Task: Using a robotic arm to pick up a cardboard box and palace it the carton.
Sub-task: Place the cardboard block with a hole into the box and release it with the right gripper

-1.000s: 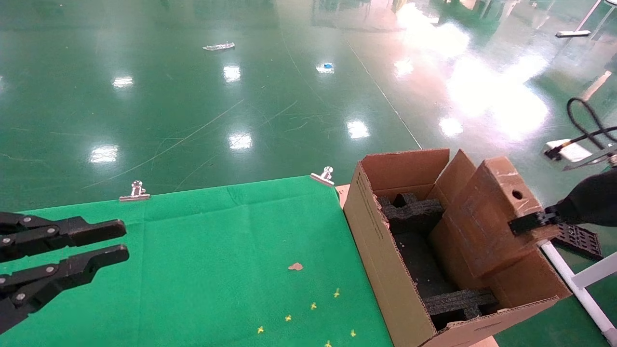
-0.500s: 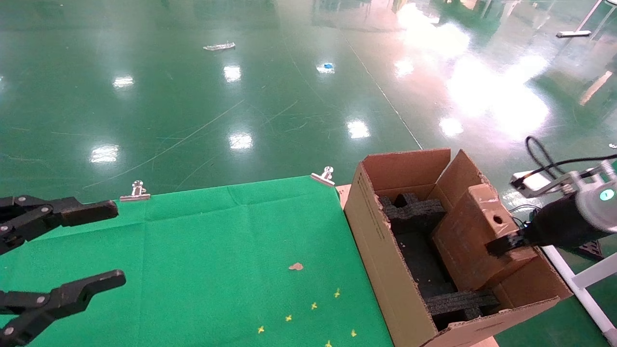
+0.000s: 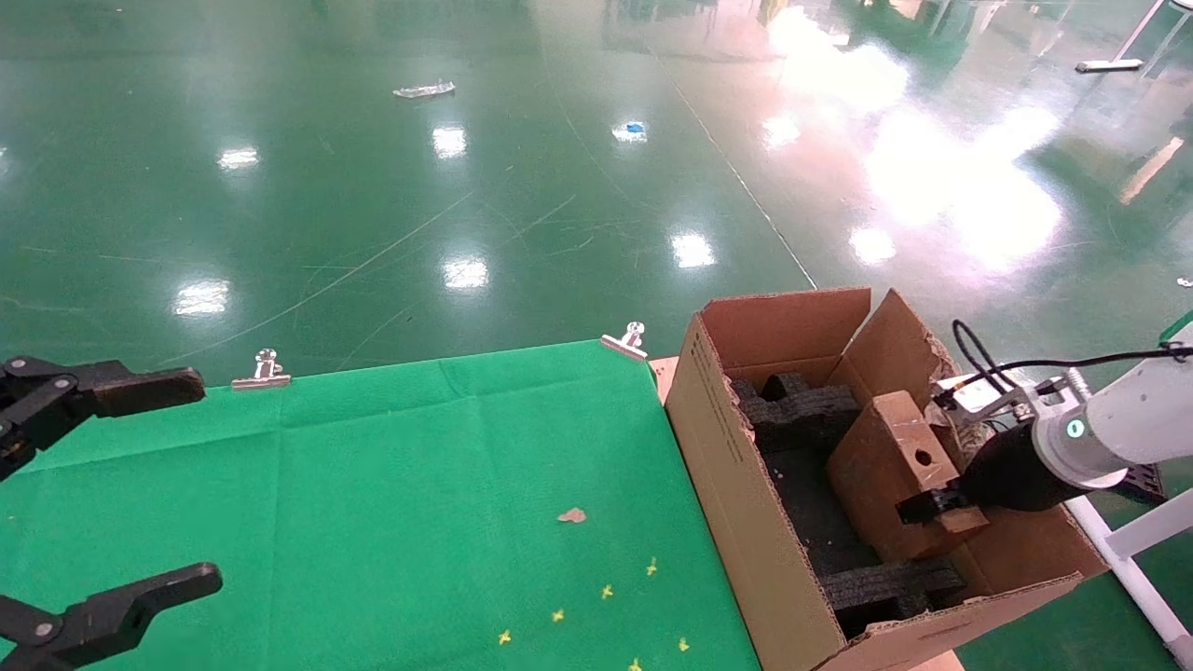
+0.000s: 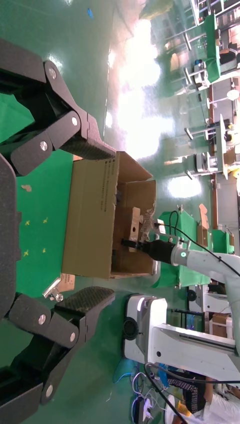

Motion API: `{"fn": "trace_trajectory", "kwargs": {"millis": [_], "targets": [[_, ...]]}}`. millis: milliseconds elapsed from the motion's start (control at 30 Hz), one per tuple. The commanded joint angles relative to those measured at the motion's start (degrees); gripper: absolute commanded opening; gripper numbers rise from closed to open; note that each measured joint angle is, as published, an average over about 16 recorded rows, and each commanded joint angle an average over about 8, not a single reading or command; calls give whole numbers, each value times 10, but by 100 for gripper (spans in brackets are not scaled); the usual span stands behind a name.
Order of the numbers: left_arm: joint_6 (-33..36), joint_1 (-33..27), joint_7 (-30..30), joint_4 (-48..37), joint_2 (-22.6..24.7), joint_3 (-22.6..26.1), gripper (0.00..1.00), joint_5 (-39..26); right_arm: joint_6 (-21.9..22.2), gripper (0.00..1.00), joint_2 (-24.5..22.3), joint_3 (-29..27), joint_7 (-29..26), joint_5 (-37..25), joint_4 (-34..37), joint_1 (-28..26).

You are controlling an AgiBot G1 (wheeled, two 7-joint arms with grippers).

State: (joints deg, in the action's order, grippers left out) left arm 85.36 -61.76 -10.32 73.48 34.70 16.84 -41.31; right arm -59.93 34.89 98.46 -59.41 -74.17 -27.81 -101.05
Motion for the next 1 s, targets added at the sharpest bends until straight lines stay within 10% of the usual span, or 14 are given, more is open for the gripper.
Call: {"fn": "trace_trajectory", "kwargs": {"millis": [33, 100, 367, 1000], "targets": [[0, 0, 0, 0, 0, 0, 100, 0, 10, 0, 7, -3, 12, 8, 11, 13], [0, 0, 0, 0, 0, 0, 100, 0, 15, 6, 11, -8, 27, 17, 20, 22], [0, 0, 0, 0, 0, 0, 100, 0, 17, 100, 25, -20, 75, 38, 60, 35], [0, 0, 1, 0, 0, 1, 100, 1, -11, 100, 48, -22, 122, 40, 123, 28]]}}
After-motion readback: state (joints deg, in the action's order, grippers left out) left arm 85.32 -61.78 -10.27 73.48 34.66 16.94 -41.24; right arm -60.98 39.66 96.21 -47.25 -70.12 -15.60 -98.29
